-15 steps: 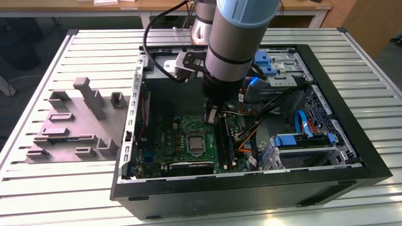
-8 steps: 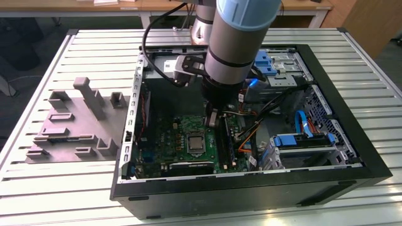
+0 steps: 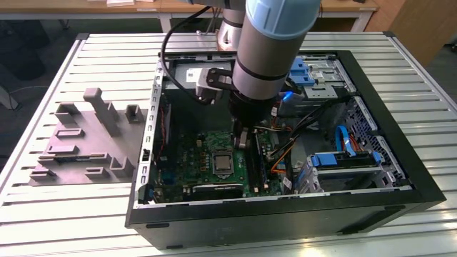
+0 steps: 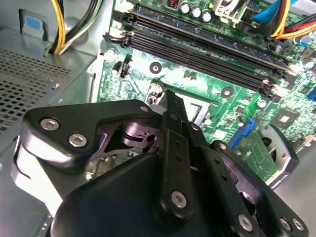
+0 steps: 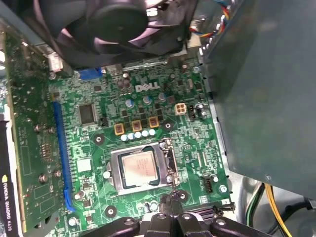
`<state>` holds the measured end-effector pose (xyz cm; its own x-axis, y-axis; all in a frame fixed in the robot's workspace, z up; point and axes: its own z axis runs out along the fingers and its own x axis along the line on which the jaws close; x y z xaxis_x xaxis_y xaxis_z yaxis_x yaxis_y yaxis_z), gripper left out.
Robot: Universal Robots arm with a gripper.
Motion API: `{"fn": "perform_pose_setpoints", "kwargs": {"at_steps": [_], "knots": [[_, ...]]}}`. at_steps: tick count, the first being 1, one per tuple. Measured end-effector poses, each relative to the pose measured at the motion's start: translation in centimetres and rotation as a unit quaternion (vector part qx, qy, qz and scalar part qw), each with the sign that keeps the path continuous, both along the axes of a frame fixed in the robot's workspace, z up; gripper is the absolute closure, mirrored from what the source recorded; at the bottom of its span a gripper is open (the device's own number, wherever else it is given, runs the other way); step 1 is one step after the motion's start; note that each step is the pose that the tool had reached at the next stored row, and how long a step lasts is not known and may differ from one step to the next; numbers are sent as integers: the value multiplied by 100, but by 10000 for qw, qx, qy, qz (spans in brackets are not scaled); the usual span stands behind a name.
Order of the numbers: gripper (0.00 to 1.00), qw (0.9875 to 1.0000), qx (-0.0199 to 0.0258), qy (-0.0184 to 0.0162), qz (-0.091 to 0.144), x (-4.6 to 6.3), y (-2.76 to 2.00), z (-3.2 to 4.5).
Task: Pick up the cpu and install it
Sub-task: 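Install the first cpu locking lever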
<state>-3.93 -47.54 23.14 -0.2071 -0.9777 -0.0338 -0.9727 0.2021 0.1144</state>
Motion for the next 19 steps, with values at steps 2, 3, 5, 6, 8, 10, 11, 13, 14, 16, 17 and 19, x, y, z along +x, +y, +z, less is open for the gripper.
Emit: {"fn": "perform_pose_setpoints", "kwargs": {"at_steps": [2, 3, 5, 6, 8, 10, 11, 13, 14, 16, 17, 19], "knots": [[89, 10000, 1, -1, 29, -6, -19, -2], [89, 10000, 1, -1, 43, -8, -28, -2], [89, 10000, 1, -1, 73, -13, -51, -2], [89, 10000, 1, -2, 89, -16, -64, -3], [89, 9999, 1, -5, 123, -21, -92, -3], [89, 9999, 1, -8, 171, -25, -114, -6], [89, 9998, 2, -10, 211, -25, -117, -12], [89, 9994, 2, -10, 357, -25, -118, -28], [89, 9990, 1, -10, 438, -25, -118, -36], [89, 9986, 1, -19, 529, -25, -122, -44], [89, 9985, -1, -36, 551, -28, -126, -46], [89, 9983, -9, -89, 579, -34, -128, -49]]}}
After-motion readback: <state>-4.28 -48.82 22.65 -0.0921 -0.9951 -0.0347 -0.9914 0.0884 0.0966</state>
